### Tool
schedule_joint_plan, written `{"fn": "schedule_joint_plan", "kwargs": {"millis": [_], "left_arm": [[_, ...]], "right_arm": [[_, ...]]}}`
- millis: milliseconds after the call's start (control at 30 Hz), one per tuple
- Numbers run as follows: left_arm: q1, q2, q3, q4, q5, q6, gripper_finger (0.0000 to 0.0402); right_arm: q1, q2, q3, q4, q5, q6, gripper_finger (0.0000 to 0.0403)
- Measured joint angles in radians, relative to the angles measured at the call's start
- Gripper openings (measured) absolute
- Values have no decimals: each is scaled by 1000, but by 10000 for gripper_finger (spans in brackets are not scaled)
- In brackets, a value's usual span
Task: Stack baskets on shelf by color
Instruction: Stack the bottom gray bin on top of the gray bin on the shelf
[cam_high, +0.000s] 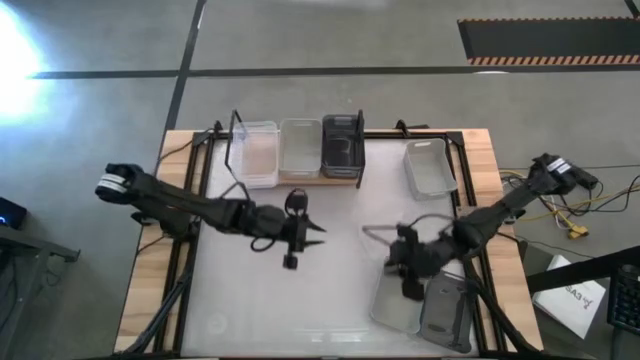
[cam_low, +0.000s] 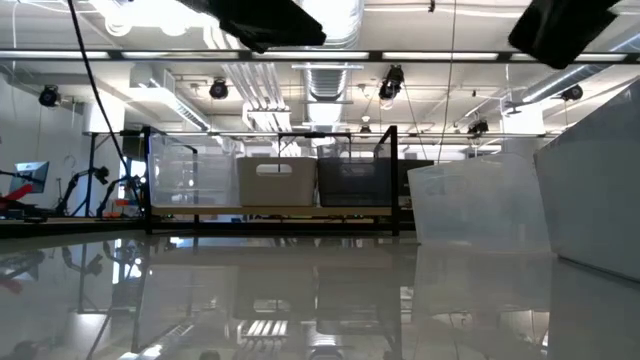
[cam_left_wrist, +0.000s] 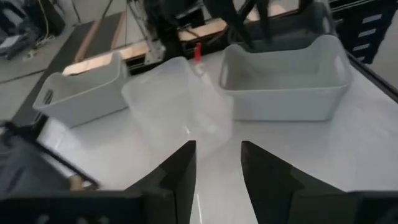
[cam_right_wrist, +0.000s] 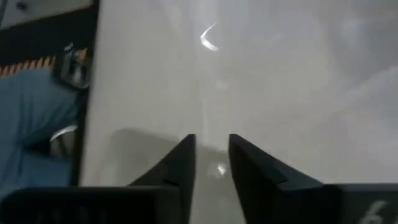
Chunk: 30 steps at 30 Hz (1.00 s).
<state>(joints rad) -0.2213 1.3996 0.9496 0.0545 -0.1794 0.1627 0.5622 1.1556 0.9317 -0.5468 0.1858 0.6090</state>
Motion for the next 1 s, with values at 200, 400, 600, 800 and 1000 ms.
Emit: {"fn": "schedule_joint_plan", "kwargs": {"millis": [200,400,600,800,1000], "left_arm": [[-80,71,-33,120,-108,-7,111],[-173,101,-25,121,-171,-95,111],[-320,98,-8,127,-279,-209,111],[-468,99,-6,130,-478,-276,111],[-559,97,16,130,-540,-287,111]], "right_arm": [[168,216,142,-9,-4,123,175],[245,454,395,-244,-3,267,242],[281,646,579,-461,-5,350,243],[284,737,594,-399,-42,323,198],[283,745,599,-379,-36,327,135]]}}
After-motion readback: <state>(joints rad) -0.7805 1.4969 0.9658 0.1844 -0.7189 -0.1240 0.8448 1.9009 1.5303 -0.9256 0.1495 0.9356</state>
